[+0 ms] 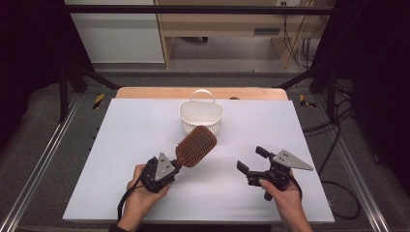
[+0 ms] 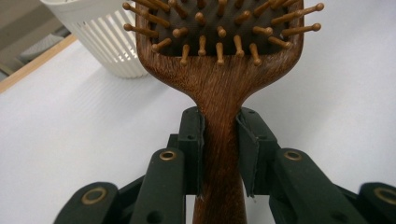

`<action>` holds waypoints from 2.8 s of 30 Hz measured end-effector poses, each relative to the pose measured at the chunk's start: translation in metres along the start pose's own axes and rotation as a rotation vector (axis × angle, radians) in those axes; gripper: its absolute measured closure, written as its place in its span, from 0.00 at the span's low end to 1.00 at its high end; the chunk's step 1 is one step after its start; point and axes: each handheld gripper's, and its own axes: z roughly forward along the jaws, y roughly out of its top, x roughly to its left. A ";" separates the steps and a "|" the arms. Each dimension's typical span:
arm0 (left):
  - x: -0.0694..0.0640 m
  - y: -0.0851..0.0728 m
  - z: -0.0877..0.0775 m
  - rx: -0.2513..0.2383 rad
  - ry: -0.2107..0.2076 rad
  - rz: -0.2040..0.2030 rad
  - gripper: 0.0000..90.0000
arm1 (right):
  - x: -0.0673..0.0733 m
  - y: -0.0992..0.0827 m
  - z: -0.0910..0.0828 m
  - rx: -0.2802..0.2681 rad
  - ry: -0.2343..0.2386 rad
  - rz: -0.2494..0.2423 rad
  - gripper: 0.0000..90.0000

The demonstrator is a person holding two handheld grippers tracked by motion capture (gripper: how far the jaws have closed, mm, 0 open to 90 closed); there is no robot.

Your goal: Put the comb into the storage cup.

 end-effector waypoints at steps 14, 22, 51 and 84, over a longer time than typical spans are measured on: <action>-0.011 0.002 -0.008 -0.126 0.002 -0.011 0.80 | 0.046 0.009 0.057 0.042 0.168 0.127 0.09; -0.014 0.001 -0.006 -0.130 -0.026 -0.005 0.80 | 0.053 0.024 0.076 0.049 0.204 0.167 0.17; -0.010 -0.003 -0.008 -0.180 -0.032 -0.029 0.80 | 0.056 0.037 0.093 0.003 0.283 0.249 0.55; 0.036 -0.055 -0.065 -0.275 0.174 -0.393 0.07 | 0.010 0.077 0.053 -0.116 0.089 0.298 0.58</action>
